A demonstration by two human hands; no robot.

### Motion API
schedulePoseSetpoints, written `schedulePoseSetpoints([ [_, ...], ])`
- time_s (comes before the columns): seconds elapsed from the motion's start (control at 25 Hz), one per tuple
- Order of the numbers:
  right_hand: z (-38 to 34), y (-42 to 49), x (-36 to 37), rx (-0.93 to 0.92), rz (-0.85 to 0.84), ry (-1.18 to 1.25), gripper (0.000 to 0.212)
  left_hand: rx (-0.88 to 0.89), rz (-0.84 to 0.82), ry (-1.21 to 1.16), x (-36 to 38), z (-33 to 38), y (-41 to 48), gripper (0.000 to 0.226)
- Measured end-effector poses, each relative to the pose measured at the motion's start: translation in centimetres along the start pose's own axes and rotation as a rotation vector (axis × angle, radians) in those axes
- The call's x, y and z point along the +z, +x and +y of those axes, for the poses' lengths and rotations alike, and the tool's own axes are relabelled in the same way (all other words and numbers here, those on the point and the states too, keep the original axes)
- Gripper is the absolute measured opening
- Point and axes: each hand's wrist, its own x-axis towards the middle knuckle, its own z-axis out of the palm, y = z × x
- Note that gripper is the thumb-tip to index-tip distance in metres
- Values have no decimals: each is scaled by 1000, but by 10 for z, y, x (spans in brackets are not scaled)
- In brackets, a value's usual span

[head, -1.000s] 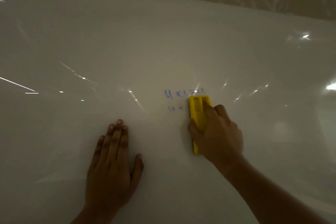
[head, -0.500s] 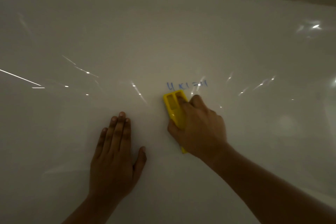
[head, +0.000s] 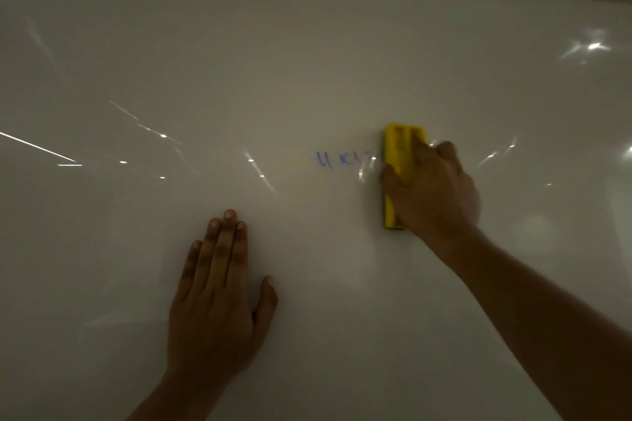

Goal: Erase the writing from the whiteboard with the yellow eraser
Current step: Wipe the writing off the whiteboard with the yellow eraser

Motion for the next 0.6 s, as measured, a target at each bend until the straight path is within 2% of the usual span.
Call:
schedulePoseSetpoints([
  [0.12, -38, -26, 9, -433, -69, -37, 59, 13, -16, 3, -4, -1, 1, 73],
  [0.16, -37, -27, 9, -503, -59, -87, 60, 13, -18, 8, -4, -2, 1, 73],
  [0.2, -30, -23, 7, -499, -36, -128, 60, 11, -19, 7, -4, -2, 1, 73],
  [0.28, -14, -5, 3, -312, 3, -166, 61, -2, -14, -9, -4, -1, 0, 73],
  [0.36, -14, 14, 4, -145, 5, -99, 61, -24, -11, -24, -3, 0, -1, 73],
  [0.4, -22, 18, 8, -142, 3, -49, 60, -27, -10, -29, -3, 0, -2, 73],
  [0.44, -35, 17, 12, -191, -6, 1, 59, -27, -10, -34, -2, 0, -2, 72],
  [0.6, -58, -23, 18, -613, -110, 72, 57, -13, -10, -35, -5, -2, -2, 71],
])
